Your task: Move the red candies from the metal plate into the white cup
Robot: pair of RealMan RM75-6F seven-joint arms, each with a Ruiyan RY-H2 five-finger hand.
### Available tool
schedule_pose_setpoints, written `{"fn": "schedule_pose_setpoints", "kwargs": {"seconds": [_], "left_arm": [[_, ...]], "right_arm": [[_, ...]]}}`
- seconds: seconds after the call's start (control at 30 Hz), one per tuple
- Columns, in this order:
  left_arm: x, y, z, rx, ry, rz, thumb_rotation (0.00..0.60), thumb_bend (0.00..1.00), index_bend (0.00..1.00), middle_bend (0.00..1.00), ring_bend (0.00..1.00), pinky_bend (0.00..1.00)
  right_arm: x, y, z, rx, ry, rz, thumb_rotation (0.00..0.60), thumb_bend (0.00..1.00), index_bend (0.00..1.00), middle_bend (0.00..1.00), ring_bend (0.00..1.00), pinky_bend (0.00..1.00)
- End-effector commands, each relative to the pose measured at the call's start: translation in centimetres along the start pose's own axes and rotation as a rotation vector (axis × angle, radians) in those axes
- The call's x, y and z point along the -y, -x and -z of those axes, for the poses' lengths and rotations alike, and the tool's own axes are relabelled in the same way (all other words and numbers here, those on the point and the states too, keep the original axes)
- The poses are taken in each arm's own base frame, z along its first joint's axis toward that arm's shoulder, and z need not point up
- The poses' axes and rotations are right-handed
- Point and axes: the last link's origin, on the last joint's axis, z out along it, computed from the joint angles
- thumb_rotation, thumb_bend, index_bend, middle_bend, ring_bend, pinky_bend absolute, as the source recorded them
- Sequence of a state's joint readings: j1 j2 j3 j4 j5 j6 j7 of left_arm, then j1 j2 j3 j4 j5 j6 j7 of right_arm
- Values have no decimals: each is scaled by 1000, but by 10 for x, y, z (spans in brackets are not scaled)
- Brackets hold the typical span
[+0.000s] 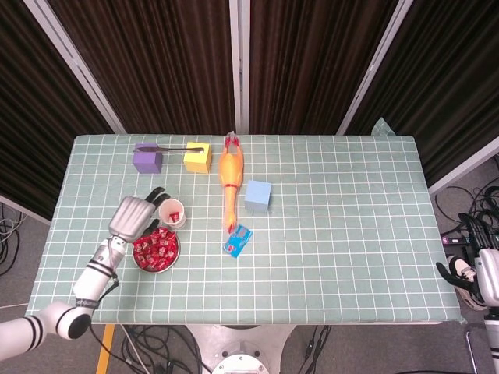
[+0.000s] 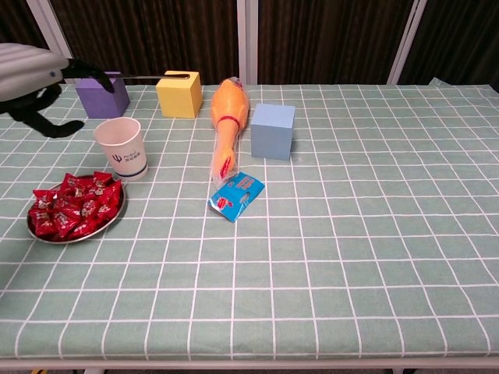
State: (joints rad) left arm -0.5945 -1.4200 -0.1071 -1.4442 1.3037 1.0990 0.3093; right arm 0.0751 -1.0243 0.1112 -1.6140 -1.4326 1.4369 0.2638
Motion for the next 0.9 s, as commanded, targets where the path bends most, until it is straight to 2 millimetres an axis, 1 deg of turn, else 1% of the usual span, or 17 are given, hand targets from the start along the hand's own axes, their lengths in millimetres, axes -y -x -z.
{"fn": "schedule_pose_setpoints", "kwargs": {"seconds": [0.03, 0.17, 0.27, 0.4, 0.5, 0.7, 0.9], "left_arm": [[6, 8, 36, 5, 7, 17, 600, 406, 307, 264, 828, 953], [0, 26, 55, 56, 52, 0, 600, 364, 349, 304, 827, 954], [-8, 40, 60, 100, 96, -14, 600, 352, 367, 333, 828, 955], [-15, 54, 58, 148, 130, -41, 600, 333, 376, 345, 828, 954], [-13, 61, 56, 180, 126, -80, 600, 328, 377, 347, 828, 954], [-9, 70, 53, 204, 102, -131, 600, 328, 414, 387, 831, 962], [-9, 75, 48, 206, 89, -144, 600, 327, 437, 414, 840, 969]], "right_arm": [[2, 0, 0, 1, -6, 0, 600, 158, 24, 74, 0, 218], [4, 1, 0, 2, -11, 2, 600, 157, 24, 74, 0, 223], [5, 1, 0, 4, -14, 4, 600, 157, 24, 74, 0, 224], [6, 1, 1, 2, -15, 5, 600, 157, 24, 74, 0, 231], [6, -1, 2, -2, -13, 6, 600, 157, 23, 74, 0, 234], [6, -1, 3, 0, -9, 8, 600, 157, 23, 74, 0, 238], [7, -1, 2, 1, -13, 10, 600, 157, 22, 74, 0, 241]]}}
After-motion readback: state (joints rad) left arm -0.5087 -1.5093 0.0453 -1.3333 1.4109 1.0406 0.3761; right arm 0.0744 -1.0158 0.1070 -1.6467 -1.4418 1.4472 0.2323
